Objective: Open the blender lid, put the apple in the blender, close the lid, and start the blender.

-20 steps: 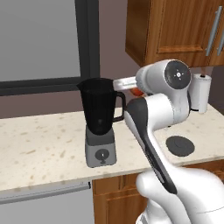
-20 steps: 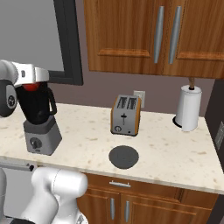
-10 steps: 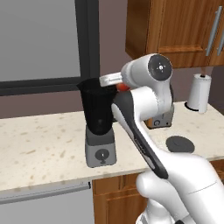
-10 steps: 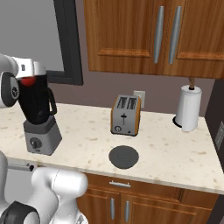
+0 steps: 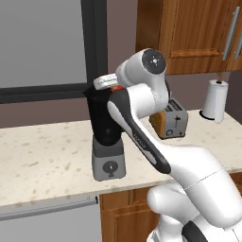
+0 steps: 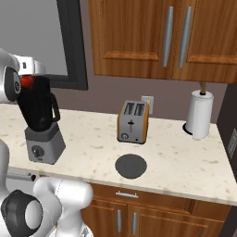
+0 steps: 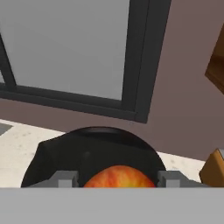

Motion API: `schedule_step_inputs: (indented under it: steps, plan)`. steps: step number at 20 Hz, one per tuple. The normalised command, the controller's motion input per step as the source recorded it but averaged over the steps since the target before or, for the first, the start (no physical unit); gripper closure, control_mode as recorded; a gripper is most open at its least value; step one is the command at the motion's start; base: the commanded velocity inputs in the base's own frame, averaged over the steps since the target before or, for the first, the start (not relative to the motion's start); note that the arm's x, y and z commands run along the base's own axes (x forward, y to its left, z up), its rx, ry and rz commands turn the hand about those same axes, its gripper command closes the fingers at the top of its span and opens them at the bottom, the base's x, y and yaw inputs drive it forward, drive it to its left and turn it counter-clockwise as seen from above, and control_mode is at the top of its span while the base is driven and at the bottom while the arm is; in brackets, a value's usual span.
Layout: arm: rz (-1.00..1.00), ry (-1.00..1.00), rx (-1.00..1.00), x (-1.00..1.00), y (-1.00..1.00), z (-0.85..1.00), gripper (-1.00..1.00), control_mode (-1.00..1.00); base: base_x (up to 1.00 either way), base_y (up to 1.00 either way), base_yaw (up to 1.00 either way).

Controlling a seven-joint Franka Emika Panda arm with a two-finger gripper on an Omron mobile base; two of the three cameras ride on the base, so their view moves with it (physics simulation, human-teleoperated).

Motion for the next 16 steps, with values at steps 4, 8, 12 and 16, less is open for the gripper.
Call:
schedule_step_inputs:
  steps: [4, 8, 12, 16]
  plan:
    - [0.04, 0.13, 0.00, 0.41, 0.35, 0.00, 1.00, -1.00, 0.00, 0.00, 0.00]
    - [0.03, 0.12, 0.00, 0.38, 0.25, -0.05, 1.00, -1.00, 0.00, 0.00, 0.00]
    - [0.02, 0.03, 0.00, 0.09, 0.07, -0.27, 1.00, -1.00, 0.00, 0.00, 0.00]
    - [0.00, 0.00, 0.00, 0.00, 0.00, -0.37, 1.00, -1.00, 0.00, 0.00, 0.00]
